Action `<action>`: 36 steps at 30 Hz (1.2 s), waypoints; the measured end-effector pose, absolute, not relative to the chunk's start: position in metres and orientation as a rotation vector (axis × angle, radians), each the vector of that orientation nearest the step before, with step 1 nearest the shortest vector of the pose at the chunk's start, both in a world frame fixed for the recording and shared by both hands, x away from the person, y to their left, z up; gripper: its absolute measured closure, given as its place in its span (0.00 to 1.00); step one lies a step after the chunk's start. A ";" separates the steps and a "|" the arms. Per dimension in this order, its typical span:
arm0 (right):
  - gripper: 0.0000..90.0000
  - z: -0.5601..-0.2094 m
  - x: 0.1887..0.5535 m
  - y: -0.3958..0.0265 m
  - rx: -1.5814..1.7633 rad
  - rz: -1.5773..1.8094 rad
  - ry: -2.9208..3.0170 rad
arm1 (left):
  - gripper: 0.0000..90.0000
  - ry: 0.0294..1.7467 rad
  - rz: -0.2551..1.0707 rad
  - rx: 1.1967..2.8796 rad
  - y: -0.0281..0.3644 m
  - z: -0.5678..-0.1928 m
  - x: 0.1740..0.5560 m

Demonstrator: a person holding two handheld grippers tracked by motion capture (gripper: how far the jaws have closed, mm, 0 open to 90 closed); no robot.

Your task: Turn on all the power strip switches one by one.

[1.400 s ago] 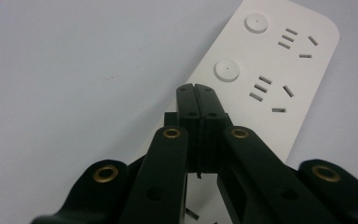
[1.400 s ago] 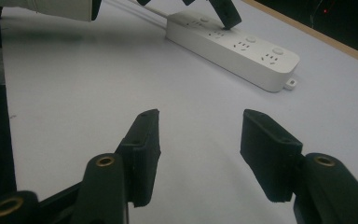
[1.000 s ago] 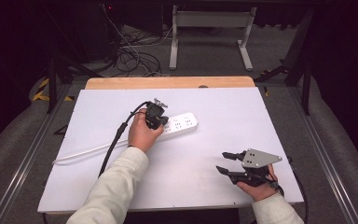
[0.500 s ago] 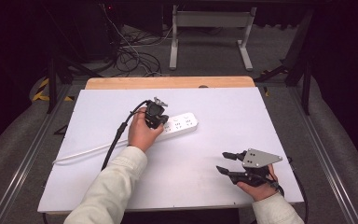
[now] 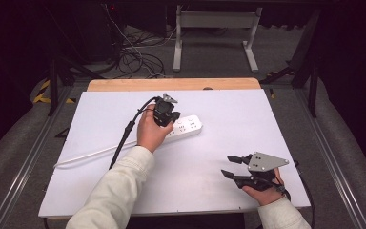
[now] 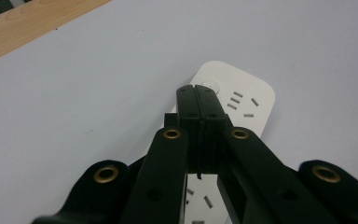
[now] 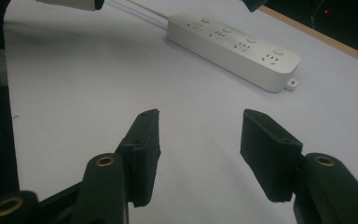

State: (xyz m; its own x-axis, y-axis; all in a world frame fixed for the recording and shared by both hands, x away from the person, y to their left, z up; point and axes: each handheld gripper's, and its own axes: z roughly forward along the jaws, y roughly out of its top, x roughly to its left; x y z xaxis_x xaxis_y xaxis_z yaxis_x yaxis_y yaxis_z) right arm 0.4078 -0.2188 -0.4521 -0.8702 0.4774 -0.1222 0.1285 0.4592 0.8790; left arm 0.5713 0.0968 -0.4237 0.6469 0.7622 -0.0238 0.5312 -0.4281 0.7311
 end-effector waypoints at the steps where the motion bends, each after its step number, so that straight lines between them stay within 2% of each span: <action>1: 0.53 -0.452 0.408 -0.219 0.518 1.380 2.361 | 1.00 1.000 0.401 2.137 0.095 -0.425 0.572; 24: 0.53 -0.452 0.408 -0.221 0.508 1.384 2.361 | 1.00 1.071 0.402 2.191 0.088 -0.448 0.584; 36: 0.53 -0.452 0.407 -0.220 0.506 1.386 2.363 | 1.00 1.044 0.416 2.192 0.086 -0.451 0.584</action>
State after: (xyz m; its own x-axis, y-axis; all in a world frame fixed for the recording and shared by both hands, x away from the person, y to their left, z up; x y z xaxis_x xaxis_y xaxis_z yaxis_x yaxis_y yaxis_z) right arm 0.4075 -0.2205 -0.4517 -0.8736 0.4717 -0.1200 0.1255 0.4564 0.8809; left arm 0.5839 0.0860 -0.4514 0.6300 0.7766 0.0017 0.5646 -0.4595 0.6856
